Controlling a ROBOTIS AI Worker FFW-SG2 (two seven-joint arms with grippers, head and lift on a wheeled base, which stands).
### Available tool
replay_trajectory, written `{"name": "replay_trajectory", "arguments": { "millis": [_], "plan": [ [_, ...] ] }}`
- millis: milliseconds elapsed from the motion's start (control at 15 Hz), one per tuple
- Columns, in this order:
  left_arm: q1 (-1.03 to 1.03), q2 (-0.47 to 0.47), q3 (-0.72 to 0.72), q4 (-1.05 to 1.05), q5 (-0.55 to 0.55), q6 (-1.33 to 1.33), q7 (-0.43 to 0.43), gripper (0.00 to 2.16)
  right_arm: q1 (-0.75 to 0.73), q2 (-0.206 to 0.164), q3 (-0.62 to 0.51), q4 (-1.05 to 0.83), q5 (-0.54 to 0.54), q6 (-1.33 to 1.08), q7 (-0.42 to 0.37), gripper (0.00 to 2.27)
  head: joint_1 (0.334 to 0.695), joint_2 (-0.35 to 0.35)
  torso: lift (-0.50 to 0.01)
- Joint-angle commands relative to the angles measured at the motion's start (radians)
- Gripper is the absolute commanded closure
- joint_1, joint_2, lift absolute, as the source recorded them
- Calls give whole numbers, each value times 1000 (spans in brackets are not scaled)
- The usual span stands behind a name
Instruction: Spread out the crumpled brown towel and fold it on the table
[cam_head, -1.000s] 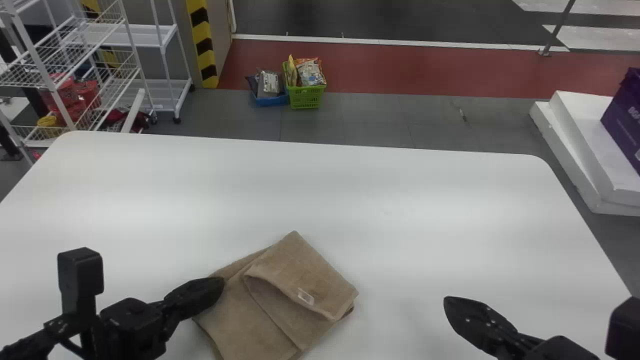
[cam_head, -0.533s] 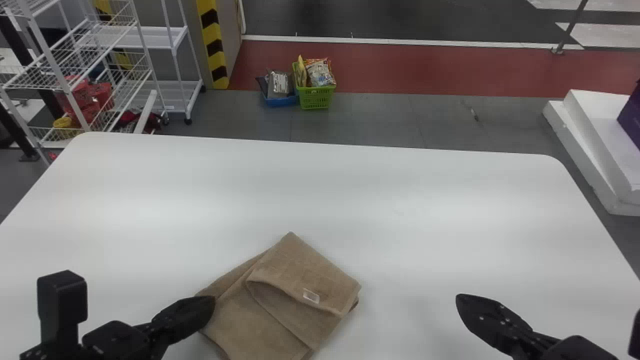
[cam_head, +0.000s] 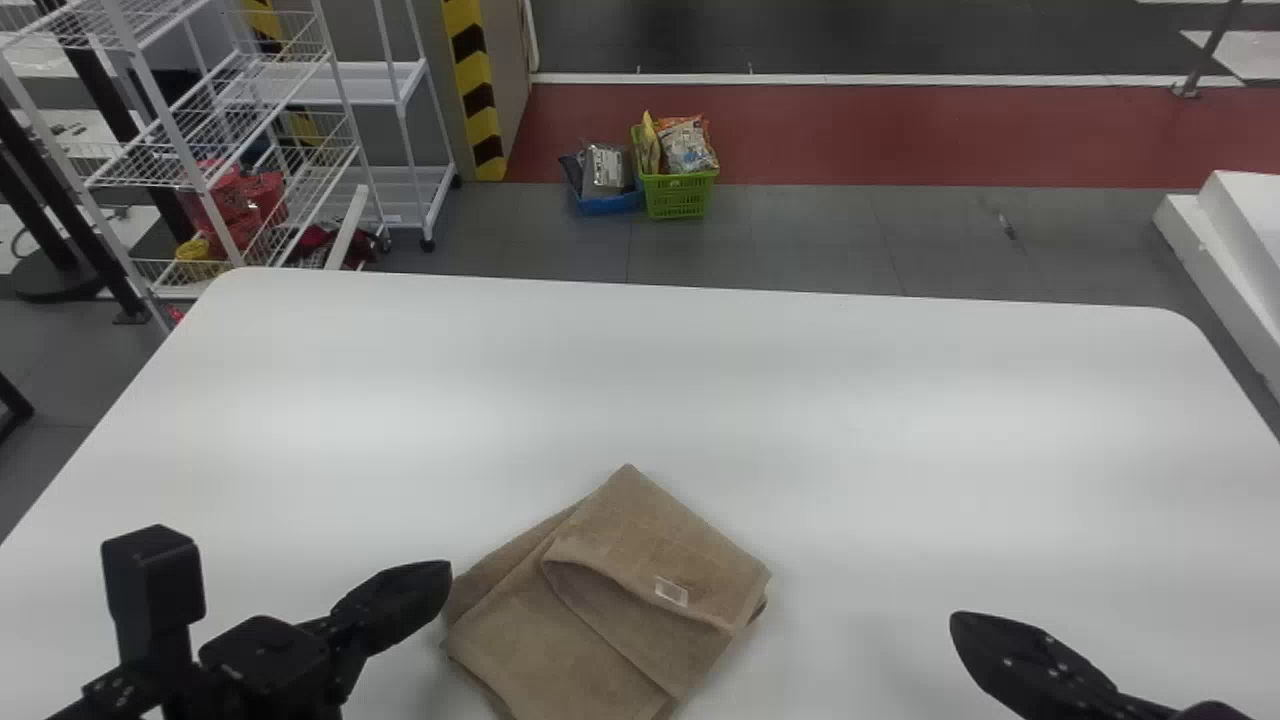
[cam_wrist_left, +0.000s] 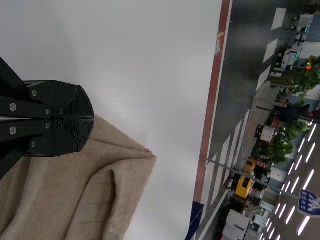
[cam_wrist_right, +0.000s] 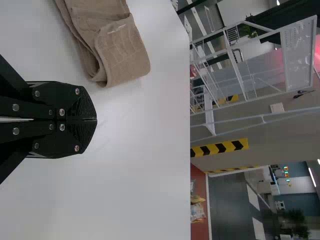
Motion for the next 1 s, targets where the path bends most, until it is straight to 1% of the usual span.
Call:
{"name": "replay_trajectory", "arguments": {
  "millis": [0, 133, 267, 333, 600, 667, 933],
  "plan": [
    [-17, 0, -1, 8, 3, -9, 2, 1946, 6, 2, 6, -1, 0, 18, 0, 1301, 695, 47, -127],
    [-37, 0, 10, 21, 8, -9, 2, 1946, -3, 2, 36, 9, 14, 21, -5, 1301, 695, 49, -127],
    [-50, 0, 37, 35, 26, -12, 1, 1946, -37, 2, 99, 44, 53, 30, -17, 1301, 695, 63, -127],
    [-55, 0, 54, 41, 32, -12, 1, 1946, -55, 2, 135, 65, 80, 30, -29, 1301, 695, 96, -127],
    [-87, 3, 116, 77, 60, -9, -16, 1946, -166, 2, 243, 194, 133, -4, -77, 1301, 695, 179, -127],
    [-89, 3, 123, 78, 60, -9, -21, 1946, -183, 2, 262, 211, 136, 2, -87, 1301, 695, 220, -127],
    [-92, 6, 129, 78, 68, -9, -21, 1946, -252, 2, 296, 279, 141, 27, -104, 1301, 695, 266, -127]
  ]
}}
